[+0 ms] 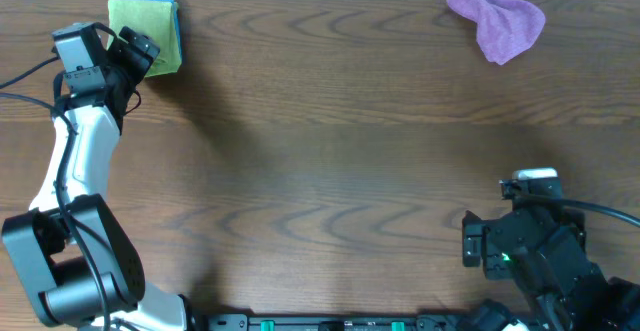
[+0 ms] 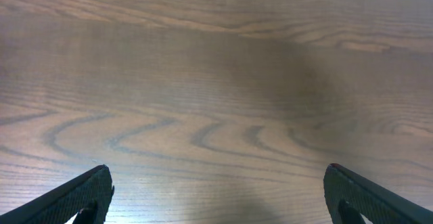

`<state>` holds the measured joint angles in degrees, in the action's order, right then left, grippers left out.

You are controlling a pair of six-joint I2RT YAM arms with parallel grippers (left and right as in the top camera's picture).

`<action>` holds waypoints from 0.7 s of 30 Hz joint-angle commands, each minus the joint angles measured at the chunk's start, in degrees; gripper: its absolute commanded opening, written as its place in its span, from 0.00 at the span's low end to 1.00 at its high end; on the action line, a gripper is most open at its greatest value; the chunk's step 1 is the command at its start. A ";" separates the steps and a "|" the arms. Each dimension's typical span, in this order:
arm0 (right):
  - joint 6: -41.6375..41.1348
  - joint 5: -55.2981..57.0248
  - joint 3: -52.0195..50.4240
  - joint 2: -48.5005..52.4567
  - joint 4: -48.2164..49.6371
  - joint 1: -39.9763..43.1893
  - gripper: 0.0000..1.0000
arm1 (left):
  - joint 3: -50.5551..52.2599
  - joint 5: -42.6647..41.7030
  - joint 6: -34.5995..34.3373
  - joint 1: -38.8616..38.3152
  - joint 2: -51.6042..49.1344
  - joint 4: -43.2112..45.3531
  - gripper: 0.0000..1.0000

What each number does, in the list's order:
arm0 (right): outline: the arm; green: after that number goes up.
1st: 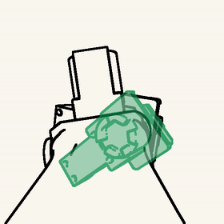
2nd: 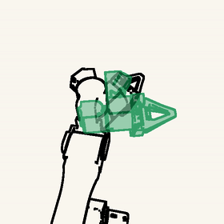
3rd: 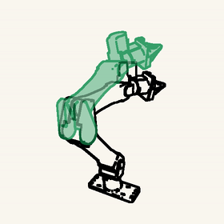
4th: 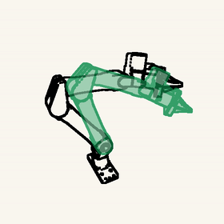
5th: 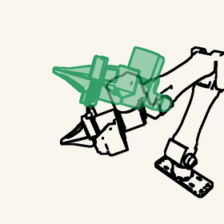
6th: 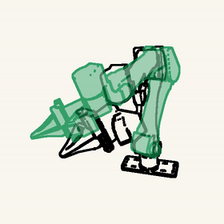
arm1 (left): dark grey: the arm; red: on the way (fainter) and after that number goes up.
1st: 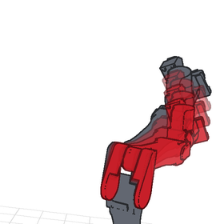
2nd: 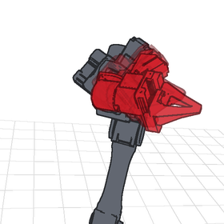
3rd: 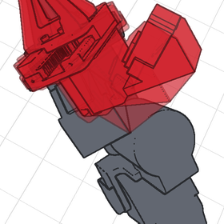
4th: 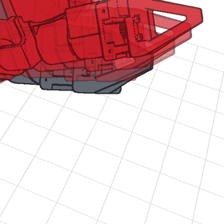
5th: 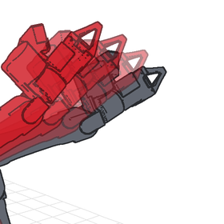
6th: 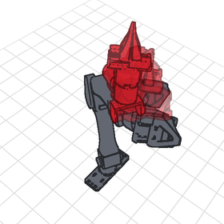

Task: Fold the cloth
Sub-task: 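Lower the green cloth onto the blue cloth and release the left gripper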

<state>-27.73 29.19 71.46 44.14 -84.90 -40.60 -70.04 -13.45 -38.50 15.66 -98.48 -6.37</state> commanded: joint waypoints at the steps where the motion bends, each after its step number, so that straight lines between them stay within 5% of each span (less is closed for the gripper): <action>1: -0.28 0.59 0.00 0.13 0.02 0.28 0.99 | -0.31 -2.10 2.80 0.15 2.97 -0.42 0.95; 7: -0.33 2.01 0.00 0.13 0.11 0.28 0.99 | -0.31 -10.80 10.01 0.02 5.16 -3.04 0.95; 14: -0.52 5.51 0.00 0.13 0.24 0.28 0.99 | -0.31 -12.96 26.34 -0.96 9.81 -12.52 0.95; 21: -0.52 4.85 0.00 0.13 0.24 0.28 0.99 | -0.31 -11.63 27.65 -1.03 11.54 -13.77 0.95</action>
<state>-27.70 33.08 71.46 44.14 -84.73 -40.60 -70.04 -24.93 -13.45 14.68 -87.33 -19.75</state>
